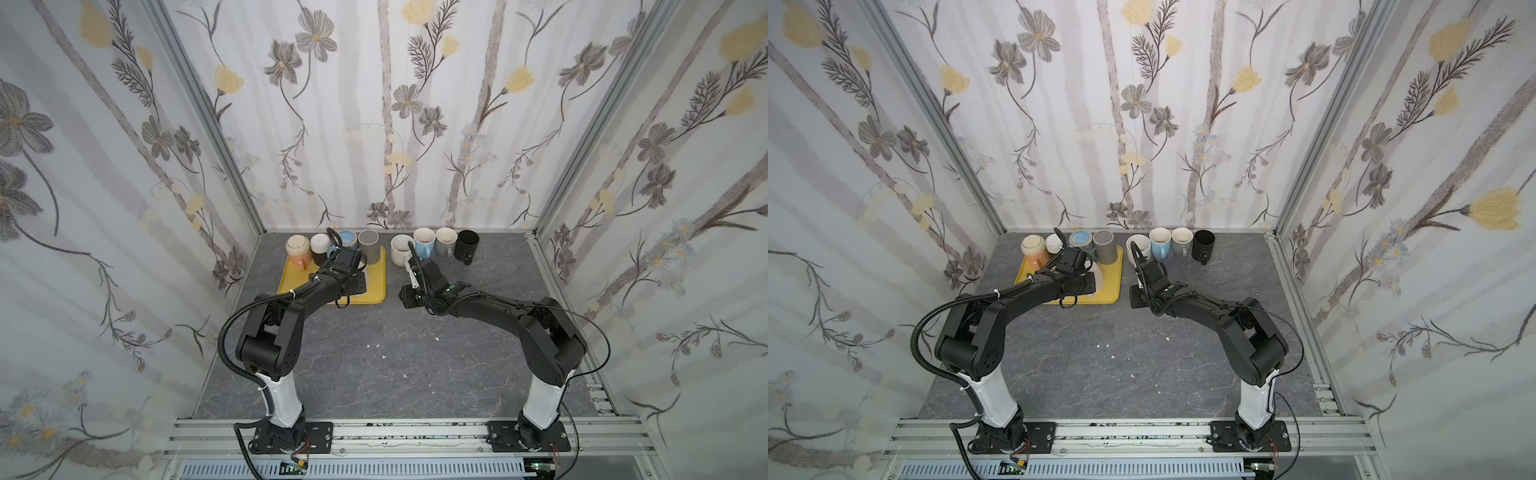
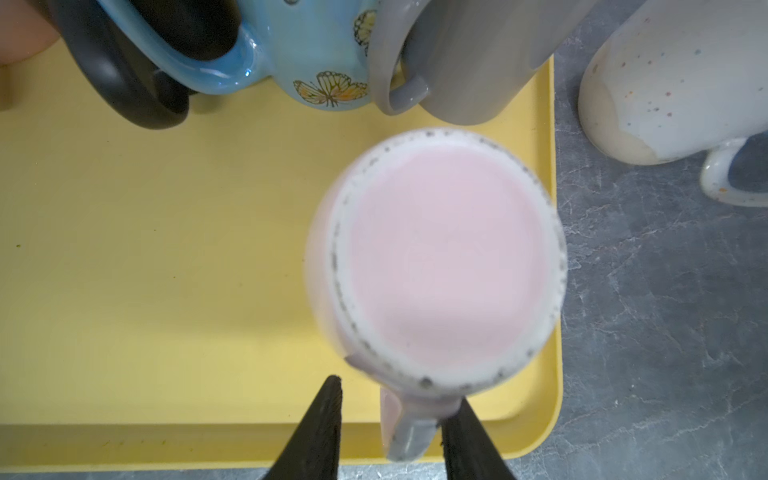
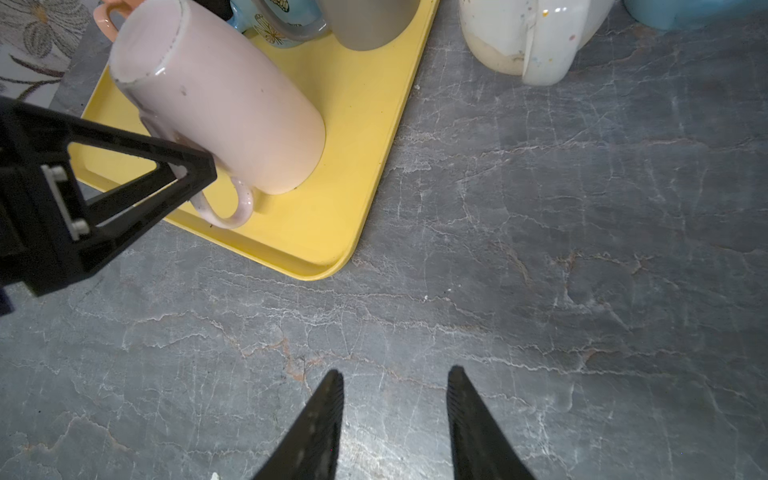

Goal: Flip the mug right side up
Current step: 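Grasp the upside-down pink mug on the tray with the left gripper, then lift the pink mug off the tray with the left gripper while the right approaches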

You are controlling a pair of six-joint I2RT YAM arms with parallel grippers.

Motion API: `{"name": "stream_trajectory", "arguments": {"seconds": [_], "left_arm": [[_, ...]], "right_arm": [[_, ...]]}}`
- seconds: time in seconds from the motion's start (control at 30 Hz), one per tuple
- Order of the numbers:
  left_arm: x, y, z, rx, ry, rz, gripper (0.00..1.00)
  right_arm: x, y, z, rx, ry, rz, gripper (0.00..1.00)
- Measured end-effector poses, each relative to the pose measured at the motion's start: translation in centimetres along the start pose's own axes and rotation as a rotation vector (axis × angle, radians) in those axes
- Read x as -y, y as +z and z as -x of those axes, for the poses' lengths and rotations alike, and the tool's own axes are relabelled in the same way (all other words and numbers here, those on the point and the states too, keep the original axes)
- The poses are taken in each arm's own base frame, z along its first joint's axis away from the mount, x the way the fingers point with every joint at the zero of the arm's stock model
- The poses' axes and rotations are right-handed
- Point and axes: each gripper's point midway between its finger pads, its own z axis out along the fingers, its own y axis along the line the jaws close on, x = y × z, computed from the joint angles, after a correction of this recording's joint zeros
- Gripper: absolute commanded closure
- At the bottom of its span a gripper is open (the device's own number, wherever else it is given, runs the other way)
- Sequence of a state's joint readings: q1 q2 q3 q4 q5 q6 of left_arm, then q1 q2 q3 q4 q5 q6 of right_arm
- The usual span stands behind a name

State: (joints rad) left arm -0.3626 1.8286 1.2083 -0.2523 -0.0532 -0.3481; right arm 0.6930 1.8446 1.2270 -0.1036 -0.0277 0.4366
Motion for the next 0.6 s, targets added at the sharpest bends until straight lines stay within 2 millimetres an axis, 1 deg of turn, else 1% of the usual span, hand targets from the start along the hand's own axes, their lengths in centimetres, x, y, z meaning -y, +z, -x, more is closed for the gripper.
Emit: {"name": "stream_trajectory", "arguments": {"seconds": [0.33, 0.47, 0.6], "left_arm": [[-0.3, 0.1, 0.2, 0.001, 0.001, 0.024, 1.0], [-0.6, -0.5, 0.2, -0.004, 0.012, 0.035, 1.0], [-0.7, -1.5, 0.3, 0.009, 0.032, 0.037, 1.0]], "right_arm": [[0.1, 0.3, -0.3, -0.007, -0.001, -0.002, 0.58], [0.0, 0.3, -0.4, -0.01, -0.001, 0.001, 0.58], [-0.2, 0.4, -0.4, -0.009, 0.009, 0.013, 0.58]]}}
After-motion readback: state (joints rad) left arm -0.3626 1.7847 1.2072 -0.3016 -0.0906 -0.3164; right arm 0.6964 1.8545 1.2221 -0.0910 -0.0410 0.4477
